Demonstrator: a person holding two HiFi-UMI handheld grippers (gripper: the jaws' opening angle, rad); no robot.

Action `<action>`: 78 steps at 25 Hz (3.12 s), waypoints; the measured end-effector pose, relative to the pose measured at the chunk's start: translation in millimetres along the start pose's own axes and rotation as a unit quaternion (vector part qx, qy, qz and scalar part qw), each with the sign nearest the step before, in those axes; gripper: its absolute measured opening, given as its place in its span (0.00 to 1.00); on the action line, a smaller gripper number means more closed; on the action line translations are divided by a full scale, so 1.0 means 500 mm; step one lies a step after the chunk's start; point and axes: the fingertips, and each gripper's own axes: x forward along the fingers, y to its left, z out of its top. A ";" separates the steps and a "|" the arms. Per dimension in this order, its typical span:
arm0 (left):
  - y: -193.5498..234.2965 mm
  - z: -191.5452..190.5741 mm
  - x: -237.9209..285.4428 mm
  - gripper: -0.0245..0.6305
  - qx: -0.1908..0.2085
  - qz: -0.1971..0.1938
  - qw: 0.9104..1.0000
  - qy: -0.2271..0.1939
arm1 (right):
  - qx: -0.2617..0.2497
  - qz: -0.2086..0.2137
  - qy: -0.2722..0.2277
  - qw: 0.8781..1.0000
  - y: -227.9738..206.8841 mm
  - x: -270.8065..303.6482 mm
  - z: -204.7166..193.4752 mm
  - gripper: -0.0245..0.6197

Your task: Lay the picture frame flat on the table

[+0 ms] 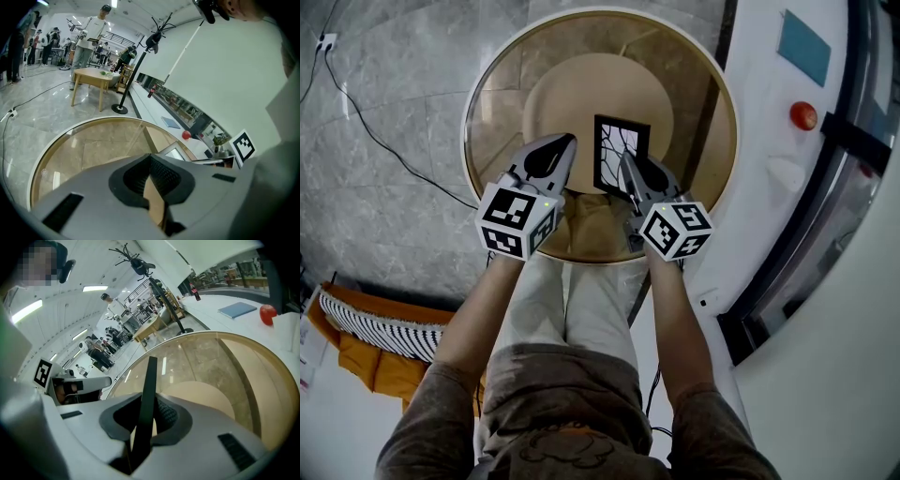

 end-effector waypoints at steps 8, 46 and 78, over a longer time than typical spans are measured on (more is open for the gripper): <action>0.005 -0.013 0.006 0.07 -0.009 0.000 1.000 0.001 | 0.007 -0.017 -0.001 1.000 -0.026 0.008 -0.007 0.18; -0.007 -0.050 0.008 0.07 -0.020 -0.012 1.000 0.017 | -0.039 -0.111 0.043 0.992 -0.087 0.005 -0.058 0.40; -0.088 0.004 -0.131 0.07 -0.021 -0.009 1.000 0.020 | -0.056 -0.111 -0.035 0.992 0.054 -0.129 0.053 0.09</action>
